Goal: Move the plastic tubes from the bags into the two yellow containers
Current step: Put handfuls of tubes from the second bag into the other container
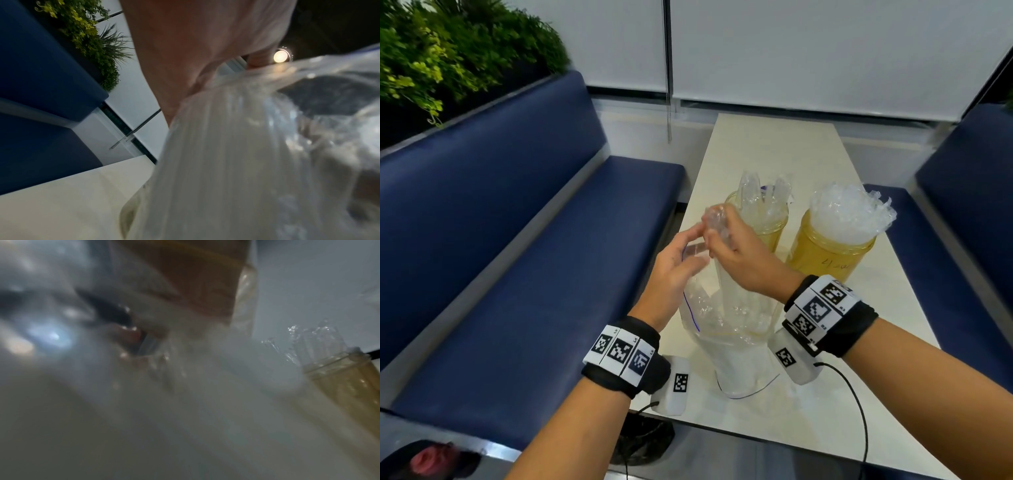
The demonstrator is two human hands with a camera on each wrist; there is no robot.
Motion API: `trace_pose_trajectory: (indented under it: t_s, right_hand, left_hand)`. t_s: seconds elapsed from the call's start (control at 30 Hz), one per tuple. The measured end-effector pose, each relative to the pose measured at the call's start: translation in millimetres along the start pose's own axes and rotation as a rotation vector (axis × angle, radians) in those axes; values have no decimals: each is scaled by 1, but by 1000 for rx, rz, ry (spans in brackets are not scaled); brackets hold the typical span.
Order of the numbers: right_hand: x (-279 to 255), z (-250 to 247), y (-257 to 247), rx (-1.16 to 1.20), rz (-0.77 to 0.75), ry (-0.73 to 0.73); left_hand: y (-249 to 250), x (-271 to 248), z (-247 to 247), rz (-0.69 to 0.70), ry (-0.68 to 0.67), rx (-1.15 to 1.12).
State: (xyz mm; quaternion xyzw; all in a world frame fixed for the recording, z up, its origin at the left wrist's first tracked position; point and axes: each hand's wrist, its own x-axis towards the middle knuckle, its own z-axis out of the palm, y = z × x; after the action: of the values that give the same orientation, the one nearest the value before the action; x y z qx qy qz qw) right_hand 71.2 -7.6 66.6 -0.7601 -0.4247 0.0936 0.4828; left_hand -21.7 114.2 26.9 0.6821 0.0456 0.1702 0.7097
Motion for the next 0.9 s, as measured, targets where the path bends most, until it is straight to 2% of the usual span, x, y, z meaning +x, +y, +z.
trace_pose_trajectory:
  t_s: [0.07, 0.13, 0.3, 0.4, 0.57, 0.73, 0.8, 0.9]
  right_hand:
    - [8, -6, -8, 14, -9, 73]
    - [15, -11, -16, 25, -23, 118]
    - [21, -20, -41, 129, -55, 117]
    - [20, -19, -54, 198, -93, 103]
    - [19, -24, -62, 265, -56, 119]
    - [32, -42, -76, 44, -279, 293]
    - [35, -43, -75, -67, -365, 243]
    - [31, -33, -65, -195, -344, 117]
  left_hand:
    - [-1, -4, 1, 5, -80, 100]
    - [1, -5, 5, -29, -98, 201]
    - [3, 2, 16, -49, 36, 457]
    - [3, 10, 21, 4, 84, 459]
    - [-1, 15, 28, 12, 153, 356]
    - [-4, 18, 31, -7, 145, 353]
    - [-4, 18, 31, 20, 145, 363]
    - [-4, 16, 30, 27, 147, 372]
